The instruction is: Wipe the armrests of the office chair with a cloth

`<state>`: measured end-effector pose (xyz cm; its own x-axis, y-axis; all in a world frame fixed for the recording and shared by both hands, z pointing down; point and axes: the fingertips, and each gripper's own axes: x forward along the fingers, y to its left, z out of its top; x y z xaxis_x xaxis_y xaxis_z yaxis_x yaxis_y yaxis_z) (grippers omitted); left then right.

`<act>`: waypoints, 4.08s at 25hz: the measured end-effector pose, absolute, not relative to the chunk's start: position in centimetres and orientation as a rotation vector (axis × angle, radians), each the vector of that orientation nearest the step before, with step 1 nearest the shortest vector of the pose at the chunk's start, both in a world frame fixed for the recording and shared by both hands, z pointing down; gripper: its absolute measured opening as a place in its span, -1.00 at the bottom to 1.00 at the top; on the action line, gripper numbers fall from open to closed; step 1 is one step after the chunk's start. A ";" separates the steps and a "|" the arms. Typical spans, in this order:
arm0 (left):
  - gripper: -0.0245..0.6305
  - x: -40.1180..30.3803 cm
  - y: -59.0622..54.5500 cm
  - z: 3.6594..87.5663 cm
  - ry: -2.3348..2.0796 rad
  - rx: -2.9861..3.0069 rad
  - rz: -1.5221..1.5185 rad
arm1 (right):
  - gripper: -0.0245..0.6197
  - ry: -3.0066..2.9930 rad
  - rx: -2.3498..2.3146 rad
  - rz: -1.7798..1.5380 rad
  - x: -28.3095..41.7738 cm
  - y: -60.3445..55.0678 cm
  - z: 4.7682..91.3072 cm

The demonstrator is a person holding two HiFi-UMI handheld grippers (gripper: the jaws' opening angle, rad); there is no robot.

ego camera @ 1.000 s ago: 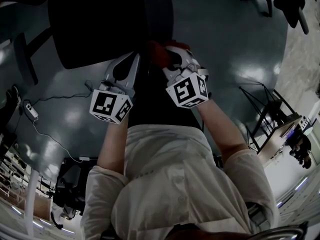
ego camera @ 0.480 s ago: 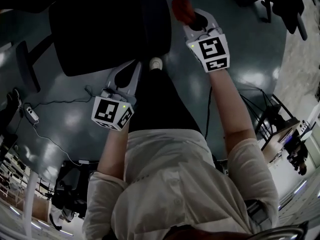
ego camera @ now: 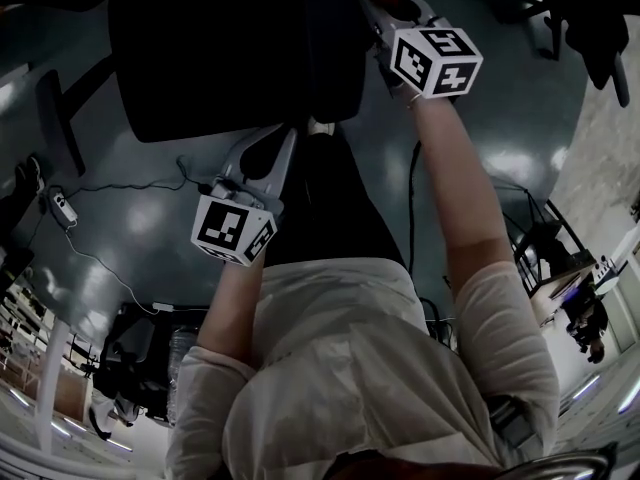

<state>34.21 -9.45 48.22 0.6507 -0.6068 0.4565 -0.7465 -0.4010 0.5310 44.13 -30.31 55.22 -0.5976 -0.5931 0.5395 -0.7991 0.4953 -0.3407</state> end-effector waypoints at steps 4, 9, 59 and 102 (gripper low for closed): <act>-0.87 33.9 -9.2 48.5 -1.034 2.127 0.246 | -0.76 -2.433 1.098 0.877 43.1 -29.5 54.6; -0.87 34.8 -9.0 48.4 -1.017 2.144 0.244 | -0.76 -2.440 1.031 0.862 43.3 -27.6 54.1; -0.87 28.4 -7.6 45.0 -1.273 2.166 0.199 | -0.76 -2.555 1.045 0.753 35.5 -11.5 45.4; -0.87 20.4 -22.4 46.4 -0.942 2.211 0.183 | -0.75 -1.964 0.691 0.459 31.0 -34.6 56.4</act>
<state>20.44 -22.44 46.42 0.7235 -0.5747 0.3825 -0.6760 -0.4775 0.5613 31.02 -34.58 56.43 -0.3715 -0.2754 0.8866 -0.6396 0.7682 -0.0294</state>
